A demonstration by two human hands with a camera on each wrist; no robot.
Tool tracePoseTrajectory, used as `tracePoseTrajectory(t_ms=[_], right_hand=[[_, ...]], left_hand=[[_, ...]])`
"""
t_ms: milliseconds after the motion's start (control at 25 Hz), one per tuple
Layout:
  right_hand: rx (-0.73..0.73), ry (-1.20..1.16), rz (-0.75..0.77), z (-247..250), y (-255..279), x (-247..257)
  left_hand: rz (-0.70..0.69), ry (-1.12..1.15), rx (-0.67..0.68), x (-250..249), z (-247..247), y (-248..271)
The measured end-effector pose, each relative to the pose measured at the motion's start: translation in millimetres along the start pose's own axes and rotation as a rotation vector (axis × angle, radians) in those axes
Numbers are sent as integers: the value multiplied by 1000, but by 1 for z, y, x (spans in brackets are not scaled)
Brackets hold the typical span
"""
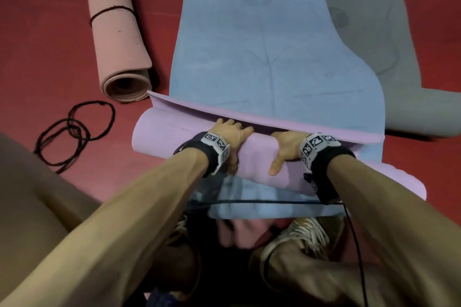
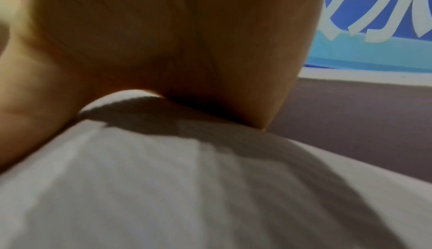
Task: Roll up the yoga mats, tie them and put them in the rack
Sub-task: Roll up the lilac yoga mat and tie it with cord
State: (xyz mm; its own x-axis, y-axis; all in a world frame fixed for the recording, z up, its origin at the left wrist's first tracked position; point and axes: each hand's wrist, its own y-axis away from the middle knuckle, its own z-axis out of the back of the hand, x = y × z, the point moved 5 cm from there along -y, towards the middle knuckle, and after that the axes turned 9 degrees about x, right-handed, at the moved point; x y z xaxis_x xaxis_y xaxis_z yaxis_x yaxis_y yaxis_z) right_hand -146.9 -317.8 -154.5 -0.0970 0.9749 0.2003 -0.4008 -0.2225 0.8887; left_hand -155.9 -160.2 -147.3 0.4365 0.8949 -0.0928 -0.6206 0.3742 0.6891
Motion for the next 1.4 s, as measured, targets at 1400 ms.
tracePoseTrajectory(t_ms=[1400], right_hand=[[-479,152,-42,12,4,-1]], left_hand=[[14,212,-132,25,28,-23]])
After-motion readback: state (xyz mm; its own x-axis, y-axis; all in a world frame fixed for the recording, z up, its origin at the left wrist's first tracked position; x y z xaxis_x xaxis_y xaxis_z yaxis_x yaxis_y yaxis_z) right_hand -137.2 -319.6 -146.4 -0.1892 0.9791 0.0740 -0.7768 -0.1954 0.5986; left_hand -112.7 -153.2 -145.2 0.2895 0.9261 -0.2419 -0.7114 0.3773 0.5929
